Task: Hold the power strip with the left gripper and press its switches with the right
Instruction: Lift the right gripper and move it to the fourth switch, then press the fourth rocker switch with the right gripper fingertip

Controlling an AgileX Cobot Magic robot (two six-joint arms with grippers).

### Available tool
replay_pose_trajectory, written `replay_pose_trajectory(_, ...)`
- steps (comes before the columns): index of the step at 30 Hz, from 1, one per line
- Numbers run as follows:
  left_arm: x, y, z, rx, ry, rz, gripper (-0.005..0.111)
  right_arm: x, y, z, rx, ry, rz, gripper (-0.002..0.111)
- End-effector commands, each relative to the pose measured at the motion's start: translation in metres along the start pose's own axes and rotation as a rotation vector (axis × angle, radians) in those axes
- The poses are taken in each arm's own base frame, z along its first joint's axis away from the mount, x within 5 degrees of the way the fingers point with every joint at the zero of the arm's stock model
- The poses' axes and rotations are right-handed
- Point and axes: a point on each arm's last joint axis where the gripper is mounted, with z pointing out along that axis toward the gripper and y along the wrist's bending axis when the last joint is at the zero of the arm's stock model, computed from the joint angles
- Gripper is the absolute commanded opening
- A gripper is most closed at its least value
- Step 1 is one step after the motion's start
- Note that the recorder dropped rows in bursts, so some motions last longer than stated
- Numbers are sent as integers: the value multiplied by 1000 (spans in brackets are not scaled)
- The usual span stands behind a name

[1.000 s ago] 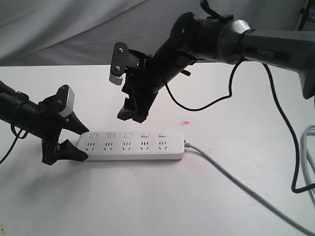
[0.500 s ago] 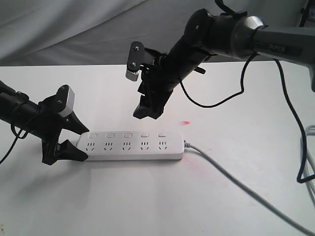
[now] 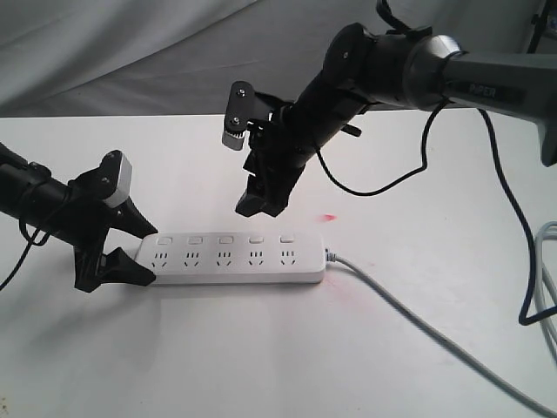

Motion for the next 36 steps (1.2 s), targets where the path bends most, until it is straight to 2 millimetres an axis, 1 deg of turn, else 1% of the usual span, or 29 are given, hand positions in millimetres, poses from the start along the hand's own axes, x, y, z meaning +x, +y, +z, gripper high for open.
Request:
replay_pose_trajectory(1, -3, 1, 0, -5, -13, -2, 0, 9, 0, 9, -5, 19, 11, 69)
replay_pose_trajectory(5, -3, 1, 0, -5, -13, -2, 0, 19, 3, 18, 6, 34, 2, 69)
replay_pose_trajectory(10, -3, 1, 0, -5, -13, -2, 0, 25, 4, 23, 24, 42, 6, 69)
replay_pose_trajectory(19, -3, 1, 0, -5, -13, -2, 0, 26, 5, 25, 35, 42, 3, 69)
replay_pose_trajectory(29, -3, 1, 0, -5, -13, -2, 0, 38, 10, 39, 12, 68, 15, 69)
replay_pose_trajectory(36, -3, 1, 0, -5, -13, -2, 0, 38, 7, 40, 38, 64, 15, 69)
